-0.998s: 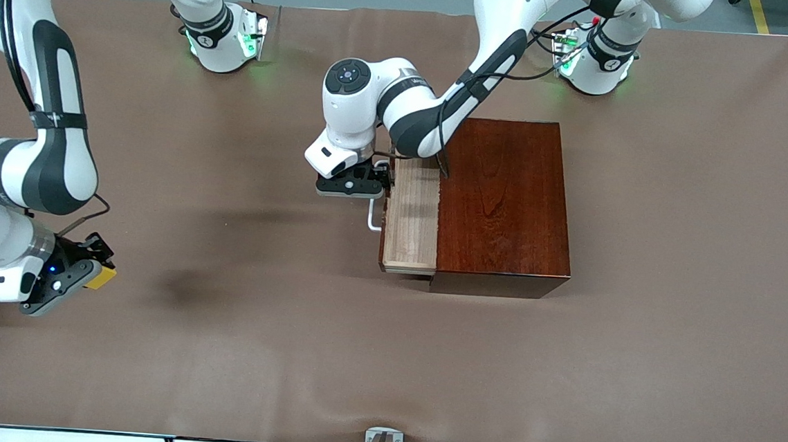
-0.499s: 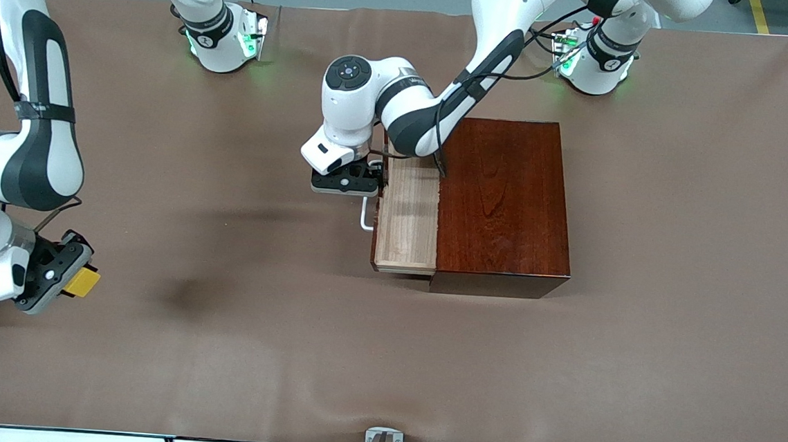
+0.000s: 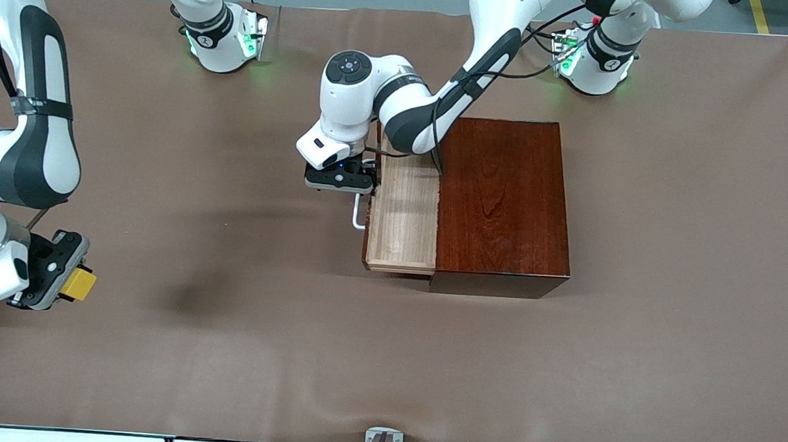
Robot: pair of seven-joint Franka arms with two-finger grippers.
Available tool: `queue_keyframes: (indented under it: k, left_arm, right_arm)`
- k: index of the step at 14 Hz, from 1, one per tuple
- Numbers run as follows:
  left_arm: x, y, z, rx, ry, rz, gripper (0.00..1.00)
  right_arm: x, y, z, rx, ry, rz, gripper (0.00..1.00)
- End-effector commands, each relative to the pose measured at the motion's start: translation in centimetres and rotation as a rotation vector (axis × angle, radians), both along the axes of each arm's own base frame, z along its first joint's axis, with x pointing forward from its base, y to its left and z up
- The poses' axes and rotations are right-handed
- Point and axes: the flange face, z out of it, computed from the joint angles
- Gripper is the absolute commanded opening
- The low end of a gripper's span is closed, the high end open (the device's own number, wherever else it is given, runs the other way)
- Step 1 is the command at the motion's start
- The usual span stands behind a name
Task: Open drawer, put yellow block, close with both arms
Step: 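Pull the drawer open with the left gripper while the right gripper lifts the cube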
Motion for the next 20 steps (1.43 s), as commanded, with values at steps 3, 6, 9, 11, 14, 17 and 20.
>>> queue_keyframes:
  k: [3,6,9,11,14,17,20]
  left_arm:
    - [-4.1,-5.0,1.6,-0.213,0.027,0.020,1.00]
    - [-4.2,-5.2,2.6,-0.233,0.033,0.061,1.00]
    - [-3.7,-4.7,3.8,-0.228,0.034,0.074,1.00]
    - [-3.3,-4.2,4.2,-0.211,0.047,0.087,1.00]
    - [-2.9,-3.7,6.2,-0.214,0.056,0.104,1.00]
    - [-1.8,-2.9,6.0,-0.205,0.057,0.121,1.00]
    - [-0.9,-2.2,6.3,-0.197,0.061,0.136,1.00]
  right_arm:
    - [-0.9,1.1,1.2,0.019,0.096,0.028,0.00]
    - [-0.8,4.0,1.4,0.020,0.095,0.074,0.00]
    - [-0.8,5.1,1.6,0.097,0.089,0.066,0.00]
    - [-0.8,5.7,1.6,0.100,0.088,0.100,0.00]
    - [-0.9,6.5,1.6,0.105,0.094,0.114,0.00]
    - [-1.2,8.5,1.7,0.108,0.110,0.135,0.00]
    - [-1.3,8.7,2.0,0.108,0.112,0.137,0.00]
